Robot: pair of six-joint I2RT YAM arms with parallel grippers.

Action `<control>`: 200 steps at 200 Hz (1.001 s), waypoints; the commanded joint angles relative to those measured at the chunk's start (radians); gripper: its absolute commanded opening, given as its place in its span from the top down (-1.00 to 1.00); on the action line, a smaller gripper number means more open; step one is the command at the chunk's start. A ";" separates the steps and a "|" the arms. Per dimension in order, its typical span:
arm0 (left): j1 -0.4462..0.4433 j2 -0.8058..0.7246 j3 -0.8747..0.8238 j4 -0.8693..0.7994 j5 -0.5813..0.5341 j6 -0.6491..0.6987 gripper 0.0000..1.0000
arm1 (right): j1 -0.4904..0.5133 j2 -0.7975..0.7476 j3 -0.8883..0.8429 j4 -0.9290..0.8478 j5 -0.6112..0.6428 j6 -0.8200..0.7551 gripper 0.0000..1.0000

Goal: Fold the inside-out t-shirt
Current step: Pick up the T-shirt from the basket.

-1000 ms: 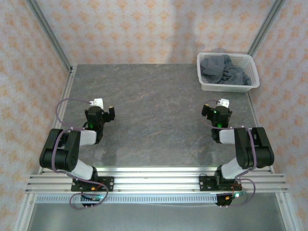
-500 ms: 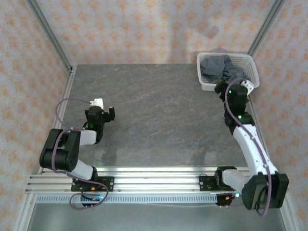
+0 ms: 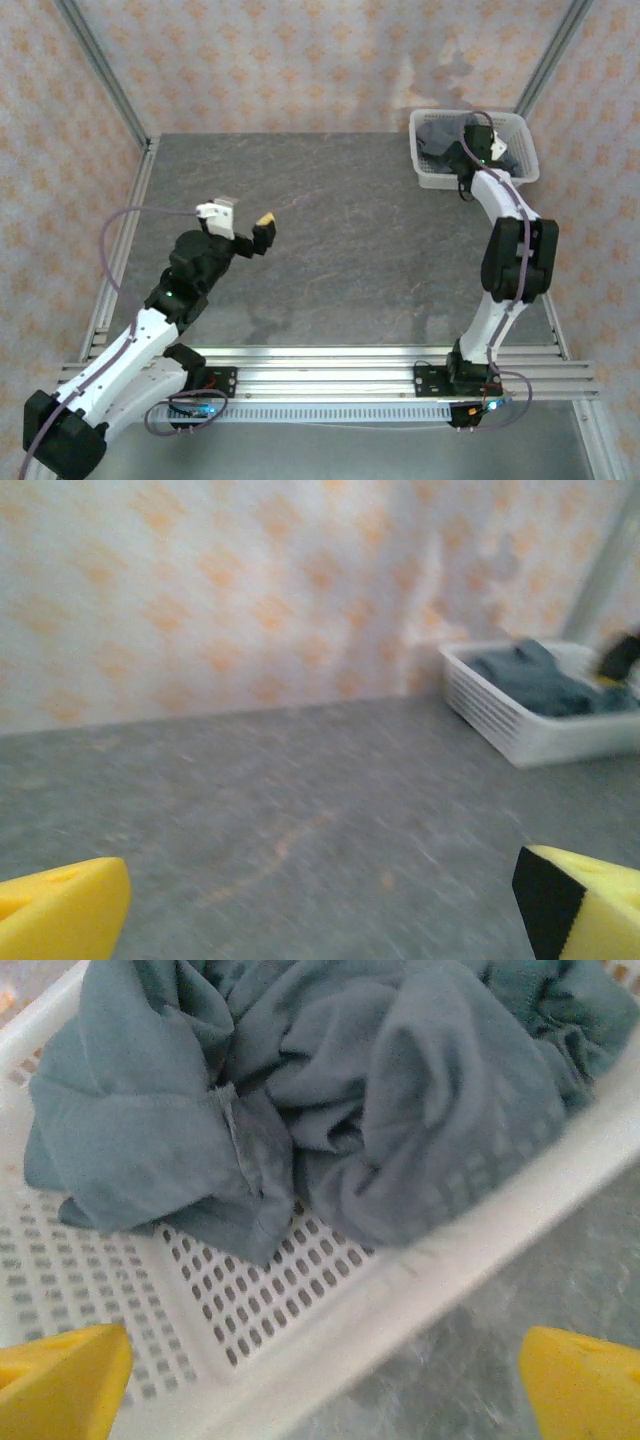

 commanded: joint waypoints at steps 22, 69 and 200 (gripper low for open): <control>-0.141 0.006 0.024 -0.200 0.026 -0.063 -1.00 | -0.011 0.278 0.409 -0.086 0.054 -0.065 -0.98; -0.189 0.016 0.049 -0.263 -0.028 -0.094 -1.00 | -0.020 0.714 1.068 -0.365 -0.052 -0.058 -0.86; -0.191 0.121 0.289 -0.543 -0.208 -0.334 -1.00 | 0.113 0.163 1.208 -0.240 -0.258 -0.070 1.00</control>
